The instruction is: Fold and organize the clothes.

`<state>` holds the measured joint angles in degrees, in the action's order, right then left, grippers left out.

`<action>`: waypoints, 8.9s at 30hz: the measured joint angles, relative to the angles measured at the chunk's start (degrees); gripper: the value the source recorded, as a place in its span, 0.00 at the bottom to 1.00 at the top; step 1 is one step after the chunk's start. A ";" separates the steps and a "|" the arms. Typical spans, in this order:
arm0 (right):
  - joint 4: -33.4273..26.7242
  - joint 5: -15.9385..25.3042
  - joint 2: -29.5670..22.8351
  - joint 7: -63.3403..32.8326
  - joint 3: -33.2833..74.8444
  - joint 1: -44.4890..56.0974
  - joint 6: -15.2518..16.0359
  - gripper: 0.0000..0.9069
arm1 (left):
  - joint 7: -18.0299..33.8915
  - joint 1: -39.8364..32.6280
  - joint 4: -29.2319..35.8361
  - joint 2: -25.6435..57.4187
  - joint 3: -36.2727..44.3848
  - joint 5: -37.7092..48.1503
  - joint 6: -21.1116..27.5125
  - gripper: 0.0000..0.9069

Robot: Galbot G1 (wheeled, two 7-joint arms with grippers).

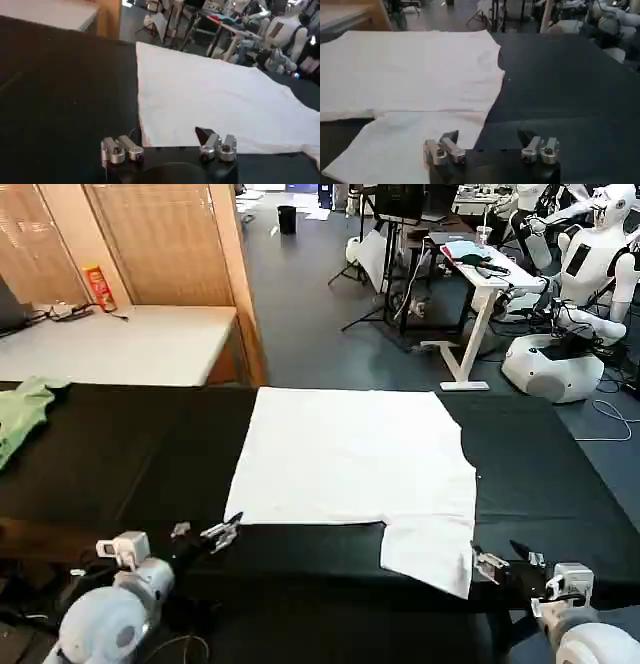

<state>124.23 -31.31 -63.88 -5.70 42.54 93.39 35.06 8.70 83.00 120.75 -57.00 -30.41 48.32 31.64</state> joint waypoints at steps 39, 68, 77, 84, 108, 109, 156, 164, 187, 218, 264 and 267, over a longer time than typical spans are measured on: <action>9.88 2.89 -5.49 -6.85 -0.76 7.59 5.75 0.00 | 1.89 4.10 1.38 -2.49 -0.14 -4.71 -1.33 0.00; -5.78 -0.23 0.32 -1.09 -5.51 -12.83 -9.82 0.00 | 0.58 -0.51 0.76 -7.50 -1.85 -9.04 -8.47 0.00; -14.85 1.92 0.54 -1.12 -11.12 -22.93 -10.26 0.00 | 0.41 -8.40 -5.77 -7.32 2.76 -15.02 -8.93 0.00; -21.02 2.57 -0.23 -0.47 -13.13 -27.71 -10.55 0.00 | 0.51 -14.12 -11.50 -7.29 6.56 -16.82 -9.19 0.00; -11.86 0.71 2.39 4.25 -5.39 -14.81 -6.85 0.97 | -0.65 -13.57 -12.96 -6.52 7.67 -17.49 -7.98 0.97; -11.78 0.71 2.26 4.33 -5.14 -14.06 -6.93 0.97 | -0.91 -12.97 -12.80 -6.53 7.47 -17.30 -7.93 0.97; -5.88 1.20 0.04 2.63 -2.48 -2.80 -5.72 0.00 | -3.44 -9.15 -12.60 -4.21 4.50 -16.28 -8.53 0.97; -6.00 1.21 0.04 2.63 -2.17 -2.84 -5.67 0.00 | -3.54 -11.59 -15.56 -5.43 6.31 -15.67 -8.40 0.00; -1.28 -2.35 6.46 1.28 -1.97 1.16 -1.32 0.00 | 2.24 0.27 -3.12 -5.49 2.52 -20.07 -4.30 0.00; 5.29 -4.02 9.60 -0.88 1.28 -2.11 -0.86 0.97 | 5.23 8.57 9.59 -2.62 -4.28 -19.80 -0.05 0.97; -65.32 -3.00 -5.38 -1.27 -34.33 -71.66 -1.62 0.97 | 0.81 -51.86 -48.03 -5.20 22.77 -5.04 3.76 0.97; -67.38 -2.62 -6.21 -0.65 -34.82 -72.41 -1.54 0.97 | 0.55 -51.79 -48.58 -5.35 22.74 -5.16 3.71 0.73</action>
<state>56.85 -33.93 -70.10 -6.35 7.73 20.98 33.53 9.24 31.21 72.17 -62.35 -7.66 43.16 35.35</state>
